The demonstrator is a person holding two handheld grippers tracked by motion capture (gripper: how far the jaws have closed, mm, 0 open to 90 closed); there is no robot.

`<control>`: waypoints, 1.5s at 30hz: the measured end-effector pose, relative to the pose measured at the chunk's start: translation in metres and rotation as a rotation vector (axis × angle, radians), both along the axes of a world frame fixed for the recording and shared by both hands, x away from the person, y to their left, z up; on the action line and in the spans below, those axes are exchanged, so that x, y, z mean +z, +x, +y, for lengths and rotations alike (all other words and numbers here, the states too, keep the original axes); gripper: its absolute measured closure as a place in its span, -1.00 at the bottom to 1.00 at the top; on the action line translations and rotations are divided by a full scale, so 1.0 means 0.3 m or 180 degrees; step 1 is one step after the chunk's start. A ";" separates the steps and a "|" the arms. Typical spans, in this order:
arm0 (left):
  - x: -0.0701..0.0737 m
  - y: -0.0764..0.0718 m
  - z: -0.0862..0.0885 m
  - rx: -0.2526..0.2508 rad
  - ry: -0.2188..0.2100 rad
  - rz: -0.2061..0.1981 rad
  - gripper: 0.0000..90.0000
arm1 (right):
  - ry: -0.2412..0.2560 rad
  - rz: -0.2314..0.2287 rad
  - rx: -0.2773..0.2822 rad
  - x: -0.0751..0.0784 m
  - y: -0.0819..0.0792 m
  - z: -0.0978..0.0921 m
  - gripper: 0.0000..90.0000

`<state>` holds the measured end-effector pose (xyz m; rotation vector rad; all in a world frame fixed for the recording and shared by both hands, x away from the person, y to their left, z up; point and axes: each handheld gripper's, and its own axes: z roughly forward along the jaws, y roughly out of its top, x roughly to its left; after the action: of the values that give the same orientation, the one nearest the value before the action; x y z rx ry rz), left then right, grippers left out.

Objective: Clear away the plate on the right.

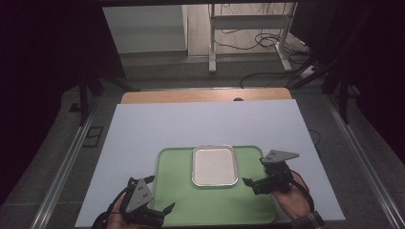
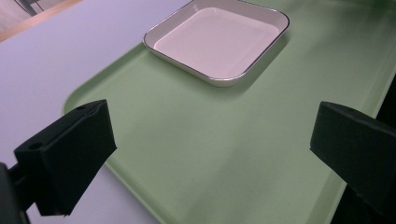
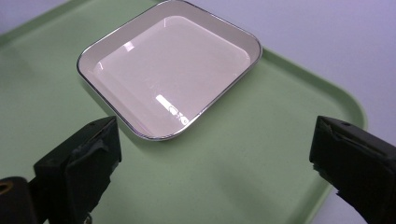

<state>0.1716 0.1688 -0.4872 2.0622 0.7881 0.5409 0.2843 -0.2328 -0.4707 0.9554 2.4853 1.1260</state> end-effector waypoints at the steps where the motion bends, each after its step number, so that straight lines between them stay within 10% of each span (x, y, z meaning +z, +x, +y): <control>1: 0.000 0.000 0.000 -0.0001 0.0000 0.0000 -1.00 | 0.0015 -0.0002 -0.0007 0.000 -0.003 -0.004 -0.98; 45: -0.002 0.001 -0.001 0.0000 0.0016 0.0013 -1.00 | -0.0066 -0.0184 -0.0631 0.006 -0.151 -0.256 -1.00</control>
<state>0.1719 0.1686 -0.4878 2.0685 0.7898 0.5392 0.2390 -0.3095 -0.4689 1.1183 2.2936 1.0468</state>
